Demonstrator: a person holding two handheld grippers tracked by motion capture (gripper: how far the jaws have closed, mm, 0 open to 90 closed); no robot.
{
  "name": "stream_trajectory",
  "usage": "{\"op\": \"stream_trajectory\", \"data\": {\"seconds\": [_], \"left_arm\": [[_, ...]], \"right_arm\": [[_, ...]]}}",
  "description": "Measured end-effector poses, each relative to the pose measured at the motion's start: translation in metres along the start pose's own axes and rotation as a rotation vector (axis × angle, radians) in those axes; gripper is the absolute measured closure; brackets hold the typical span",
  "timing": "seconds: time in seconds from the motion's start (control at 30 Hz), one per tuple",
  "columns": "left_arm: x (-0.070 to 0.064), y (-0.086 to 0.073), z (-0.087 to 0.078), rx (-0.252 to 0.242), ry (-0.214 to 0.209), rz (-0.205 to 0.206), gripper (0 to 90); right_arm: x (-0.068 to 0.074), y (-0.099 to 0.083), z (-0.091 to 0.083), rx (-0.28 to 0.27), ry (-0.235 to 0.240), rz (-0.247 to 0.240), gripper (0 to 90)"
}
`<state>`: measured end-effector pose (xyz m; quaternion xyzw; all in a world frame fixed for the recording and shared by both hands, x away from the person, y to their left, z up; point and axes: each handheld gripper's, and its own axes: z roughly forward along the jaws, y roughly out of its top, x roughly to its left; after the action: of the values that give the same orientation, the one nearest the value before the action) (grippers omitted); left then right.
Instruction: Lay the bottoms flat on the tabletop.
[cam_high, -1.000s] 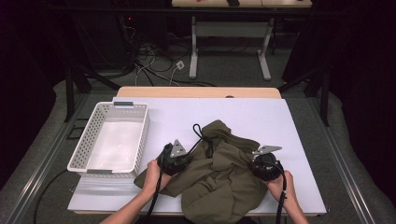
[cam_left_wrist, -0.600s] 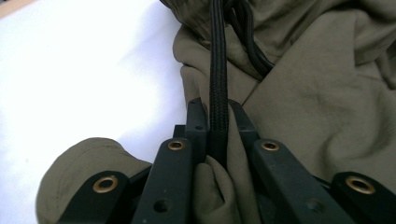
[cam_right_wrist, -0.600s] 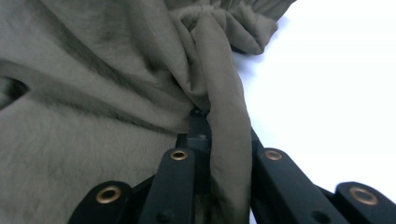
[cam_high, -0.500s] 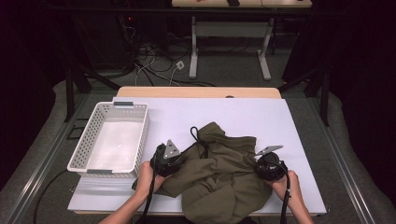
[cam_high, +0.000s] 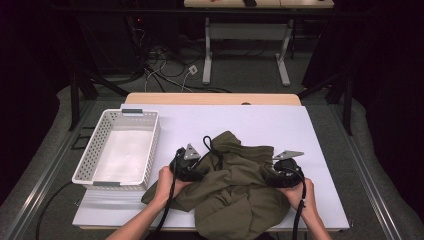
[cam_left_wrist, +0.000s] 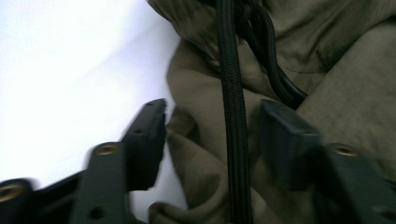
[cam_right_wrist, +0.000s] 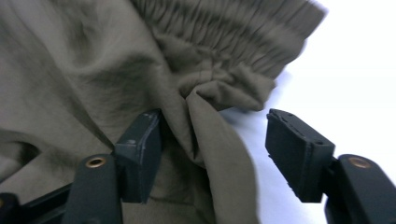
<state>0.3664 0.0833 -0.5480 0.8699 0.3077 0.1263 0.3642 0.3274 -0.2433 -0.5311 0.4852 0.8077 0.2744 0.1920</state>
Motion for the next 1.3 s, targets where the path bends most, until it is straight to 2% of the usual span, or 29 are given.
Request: {"op": "stream_trajectory", "data": {"seconds": [0.07, 0.17, 0.33, 0.43, 0.5, 0.63, 0.77, 0.87, 1.0, 1.07, 1.13, 1.2, 1.3], "left_arm": [[-0.002, -0.002, 0.006, 0.017, -0.020, 0.017, 57.5], [-0.003, -0.005, 0.009, 0.011, -0.039, 0.017, 67.9], [-0.002, -0.006, 0.005, 0.001, -0.038, 0.017, 83.2], [-0.001, -0.007, 0.000, -0.019, -0.028, 0.007, 85.5], [-0.002, -0.006, -0.005, -0.036, -0.011, 0.003, 86.2], [-0.001, -0.006, -0.017, -0.063, 0.039, -0.002, 86.4], [-0.001, -0.006, -0.031, -0.082, 0.066, -0.015, 86.4], [-0.002, -0.008, -0.038, -0.074, 0.084, -0.013, 86.4], [-0.002, -0.010, -0.034, -0.038, 0.089, 0.001, 85.0], [-0.001, -0.009, -0.032, -0.036, 0.096, 0.009, 78.9], [0.001, -0.005, -0.033, -0.052, 0.097, 0.002, 65.5], [0.003, -0.001, -0.033, -0.064, 0.105, -0.004, 52.3], [0.007, 0.002, -0.028, -0.073, 0.105, -0.018, 44.2]], "right_arm": [[0.003, -0.001, 0.007, 0.026, 0.002, -0.005, 42.9], [0.006, -0.002, 0.014, 0.048, 0.018, -0.021, 56.2], [0.008, -0.004, 0.014, 0.043, 0.053, -0.014, 77.0], [0.010, -0.005, 0.013, 0.038, 0.039, -0.031, 82.6], [0.010, -0.005, 0.009, 0.039, 0.002, -0.051, 83.8], [0.007, -0.006, 0.000, 0.032, -0.031, -0.055, 83.9], [0.001, -0.009, -0.009, 0.026, -0.049, -0.039, 83.8], [-0.002, -0.011, -0.011, 0.036, -0.069, -0.040, 83.4], [-0.003, -0.011, -0.005, 0.065, -0.072, -0.037, 80.4], [-0.002, -0.012, 0.001, 0.079, -0.077, -0.047, 75.7], [-0.004, -0.011, 0.001, 0.075, -0.083, -0.040, 63.0], [-0.008, -0.009, -0.001, 0.055, -0.084, -0.010, 54.3], [-0.012, -0.007, -0.005, 0.017, -0.073, 0.040, 47.0]]}}
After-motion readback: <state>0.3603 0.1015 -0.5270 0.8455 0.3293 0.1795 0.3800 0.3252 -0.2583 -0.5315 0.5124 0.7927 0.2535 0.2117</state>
